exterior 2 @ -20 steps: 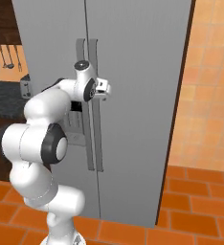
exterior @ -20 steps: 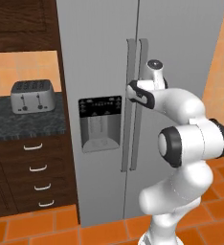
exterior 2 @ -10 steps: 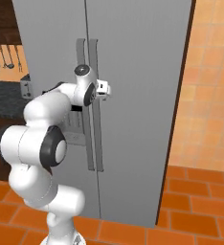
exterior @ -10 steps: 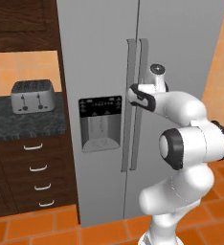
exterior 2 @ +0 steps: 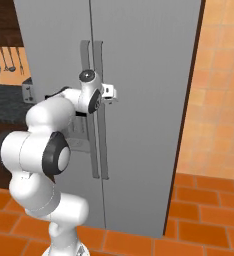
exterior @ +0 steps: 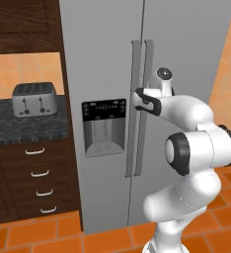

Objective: Take the strawberry from the fridge and place it on top of the pancake, located on the dining counter.

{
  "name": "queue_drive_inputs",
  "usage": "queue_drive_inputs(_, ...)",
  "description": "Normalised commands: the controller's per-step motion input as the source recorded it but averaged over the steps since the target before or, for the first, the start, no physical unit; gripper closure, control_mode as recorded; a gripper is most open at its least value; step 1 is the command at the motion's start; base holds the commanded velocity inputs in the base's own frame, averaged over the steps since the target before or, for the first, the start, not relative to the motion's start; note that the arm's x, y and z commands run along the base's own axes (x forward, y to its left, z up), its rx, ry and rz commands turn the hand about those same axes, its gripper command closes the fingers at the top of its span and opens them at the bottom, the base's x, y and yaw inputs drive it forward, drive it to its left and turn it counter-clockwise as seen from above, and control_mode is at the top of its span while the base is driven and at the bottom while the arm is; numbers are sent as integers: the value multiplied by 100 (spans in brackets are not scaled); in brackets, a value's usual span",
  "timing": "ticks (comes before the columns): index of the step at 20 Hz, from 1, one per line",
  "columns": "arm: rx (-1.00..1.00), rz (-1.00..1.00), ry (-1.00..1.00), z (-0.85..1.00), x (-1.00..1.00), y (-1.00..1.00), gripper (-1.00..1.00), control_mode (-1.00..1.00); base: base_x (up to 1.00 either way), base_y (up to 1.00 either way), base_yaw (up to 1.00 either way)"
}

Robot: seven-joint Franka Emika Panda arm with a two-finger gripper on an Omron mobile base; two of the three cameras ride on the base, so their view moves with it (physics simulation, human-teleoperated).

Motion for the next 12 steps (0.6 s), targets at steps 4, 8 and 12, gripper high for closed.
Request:
queue_drive_inputs(4, 0, -3, -6, -21, 1, -50, -100, -100, 0, 0, 0)
queue_drive_inputs(8, 1, -8, -2, -8, 4, -45, -100, -100, 0, 0, 0)
queue_drive_inputs(12, 6, -1, 0, -59, 52, 20, -100, -100, 0, 0, 0)
